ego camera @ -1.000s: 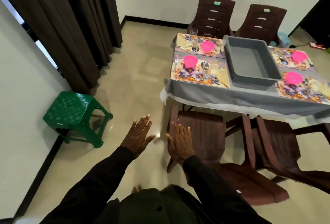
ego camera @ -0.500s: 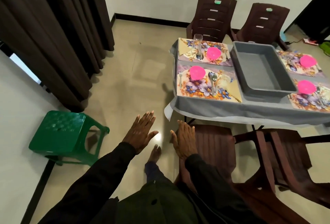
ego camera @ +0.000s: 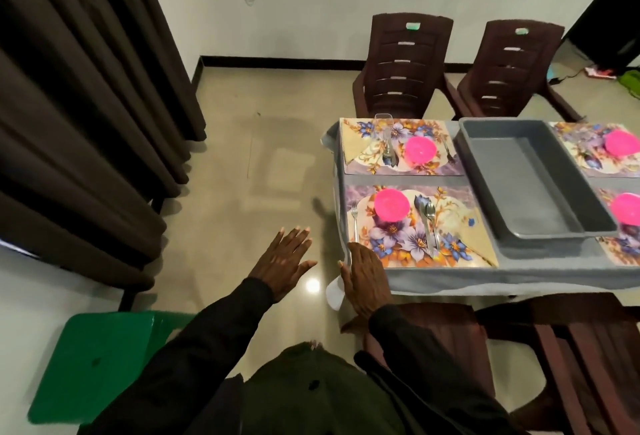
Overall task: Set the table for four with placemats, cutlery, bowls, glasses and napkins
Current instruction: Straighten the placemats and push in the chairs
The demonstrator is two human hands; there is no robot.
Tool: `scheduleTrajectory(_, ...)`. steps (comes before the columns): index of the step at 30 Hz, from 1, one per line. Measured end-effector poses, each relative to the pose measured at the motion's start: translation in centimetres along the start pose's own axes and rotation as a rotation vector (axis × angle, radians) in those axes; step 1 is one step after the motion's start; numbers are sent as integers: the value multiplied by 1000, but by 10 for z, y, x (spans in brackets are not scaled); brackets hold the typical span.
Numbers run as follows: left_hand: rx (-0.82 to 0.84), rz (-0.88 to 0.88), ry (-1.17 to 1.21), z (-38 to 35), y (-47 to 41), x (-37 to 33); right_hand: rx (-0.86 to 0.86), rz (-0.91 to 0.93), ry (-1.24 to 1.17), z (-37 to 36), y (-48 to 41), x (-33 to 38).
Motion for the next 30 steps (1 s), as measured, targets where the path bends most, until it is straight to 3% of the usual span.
scheduleTrajectory(8, 58, -167, 59, -29, -100, 39, -75, -70, 36, -23, -52, -25)
scheduleTrajectory(17, 82, -631, 206, -80, -247, 52, -74, -497, 114, -66, -73, -58)
scheduleTrajectory(24, 426, -865, 124, -132, -322, 55, -104, -847, 153, -80, -84, -50)
scheduleTrajectory(30, 503, -958, 203, -138, -340, 66, -104, -1041, 168, -91, -97, -38)
Point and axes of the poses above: each hand's wrist, its own y-axis away from the middle knuckle, its own z-axis out of the back of the hand, x = y × z, the point moved 6 cm from there along -y, towards the middle knuckle, and after that the axes turned 9 degrees about -x, right-handed, at the moved point
